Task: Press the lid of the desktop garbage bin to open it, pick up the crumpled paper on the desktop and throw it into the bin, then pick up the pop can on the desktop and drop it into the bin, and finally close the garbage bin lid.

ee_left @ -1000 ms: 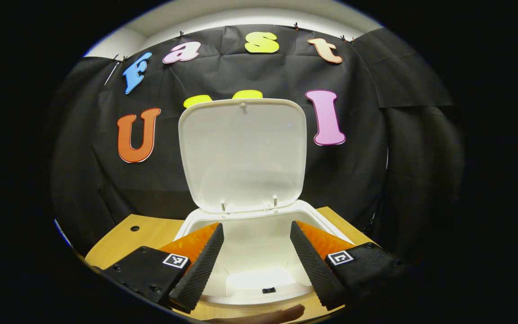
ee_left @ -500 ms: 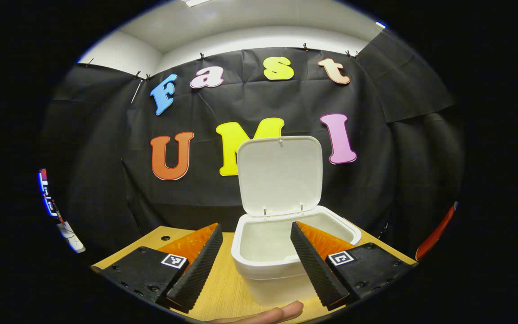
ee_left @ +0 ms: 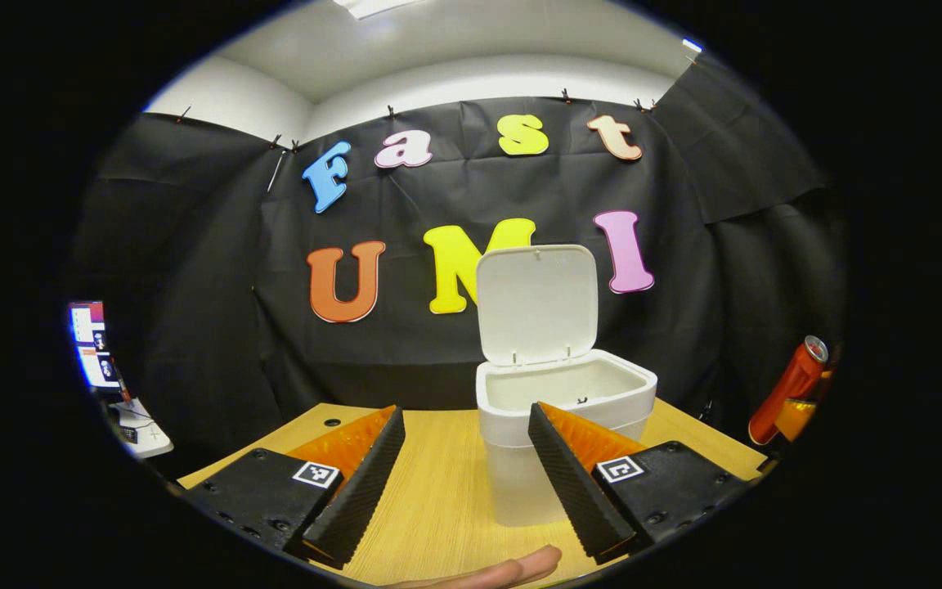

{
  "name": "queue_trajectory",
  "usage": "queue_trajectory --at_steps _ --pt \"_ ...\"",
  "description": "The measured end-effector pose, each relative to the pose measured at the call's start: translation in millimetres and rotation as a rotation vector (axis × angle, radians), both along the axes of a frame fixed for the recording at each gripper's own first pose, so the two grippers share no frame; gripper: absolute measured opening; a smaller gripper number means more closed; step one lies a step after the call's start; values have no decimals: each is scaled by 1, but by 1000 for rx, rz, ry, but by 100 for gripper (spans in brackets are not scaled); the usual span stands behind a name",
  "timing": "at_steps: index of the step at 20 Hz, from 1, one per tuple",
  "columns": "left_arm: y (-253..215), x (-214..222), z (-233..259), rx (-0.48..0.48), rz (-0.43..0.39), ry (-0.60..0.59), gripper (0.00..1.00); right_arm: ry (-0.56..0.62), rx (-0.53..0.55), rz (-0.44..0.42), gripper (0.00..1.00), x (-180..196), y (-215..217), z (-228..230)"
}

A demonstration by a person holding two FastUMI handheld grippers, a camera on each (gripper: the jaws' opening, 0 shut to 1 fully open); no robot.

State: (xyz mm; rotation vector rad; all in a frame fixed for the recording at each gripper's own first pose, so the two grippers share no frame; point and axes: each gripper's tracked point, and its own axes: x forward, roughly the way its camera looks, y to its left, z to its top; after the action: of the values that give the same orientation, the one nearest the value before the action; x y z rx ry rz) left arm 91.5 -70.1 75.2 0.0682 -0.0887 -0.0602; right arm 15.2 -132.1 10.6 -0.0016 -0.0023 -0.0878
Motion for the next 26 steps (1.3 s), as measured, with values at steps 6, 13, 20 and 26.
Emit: queue_trajectory --at_steps 6,13,20,26 --pt "53 -29 -23 10 83 -29 98 20 -24 -54 79 0 3 -11" --pt "75 -52 -47 -55 117 -47 98 57 -67 -15 78 8 32 -10" --pt "67 -50 -57 -84 66 -29 98 72 -110 35 80 20 62 11" --pt "58 -51 -74 -63 36 11 98 61 -135 80 80 30 83 53"
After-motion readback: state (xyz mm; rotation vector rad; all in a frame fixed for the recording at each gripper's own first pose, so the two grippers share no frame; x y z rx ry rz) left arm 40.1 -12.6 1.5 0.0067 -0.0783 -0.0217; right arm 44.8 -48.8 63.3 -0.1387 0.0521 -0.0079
